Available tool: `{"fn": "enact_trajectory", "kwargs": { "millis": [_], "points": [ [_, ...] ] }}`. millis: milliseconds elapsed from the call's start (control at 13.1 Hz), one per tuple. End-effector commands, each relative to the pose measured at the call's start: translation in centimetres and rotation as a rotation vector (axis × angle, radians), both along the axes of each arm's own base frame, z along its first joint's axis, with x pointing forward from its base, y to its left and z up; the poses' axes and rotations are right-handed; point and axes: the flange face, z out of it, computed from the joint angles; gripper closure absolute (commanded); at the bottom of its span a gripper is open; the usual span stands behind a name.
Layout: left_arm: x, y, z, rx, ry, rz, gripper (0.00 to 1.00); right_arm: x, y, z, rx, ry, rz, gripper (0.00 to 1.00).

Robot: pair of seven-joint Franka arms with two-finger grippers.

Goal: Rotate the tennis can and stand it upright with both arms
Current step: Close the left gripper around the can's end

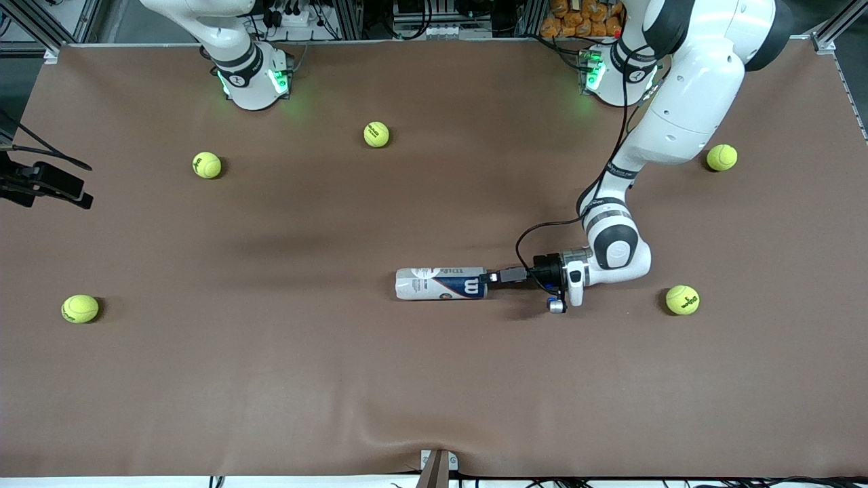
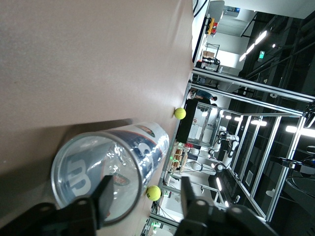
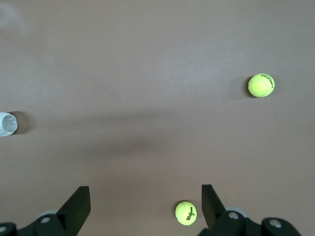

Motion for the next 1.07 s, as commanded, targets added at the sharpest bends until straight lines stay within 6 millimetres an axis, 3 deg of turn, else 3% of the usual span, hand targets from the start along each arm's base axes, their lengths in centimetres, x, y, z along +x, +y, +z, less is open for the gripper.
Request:
{"fn": "enact_trajectory", "kwargs": {
  "millis": [0,152,381,534,762,991],
  "points": [
    [0.9,-1.1,0.9,-0.01,-0.038,0.013,0.77,-0.5,-0.3,0.6,0.026,-0.012,0.007,0.0],
    [1.4,-1.9,1.7,-0.003,-0.056,0.004,1.0,-0.5,-0.2,0.9,0.015,-0.019,0.011,0.0],
    [2.8,-2.6,3.3,0.037,-0.108,-0.005,1.0,-0.5,-0.3,1.1,0.014,-0.022,0.01,0.0],
    [4.4,-2.8,5.9,0.09,-0.121,-0.025,1.0,-0.5,-0.3,1.1,0.013,-0.022,0.01,0.0],
    [6.7,-3.1,11.3,0.163,-0.044,-0.061,1.0,-0.5,-0.3,1.2,0.013,-0.025,0.011,0.0],
    [7.2,-4.0,16.9,0.255,-0.006,-0.112,1.0,-0.4,-0.3,1.2,0.012,-0.027,0.011,0.0]
  ]
}}
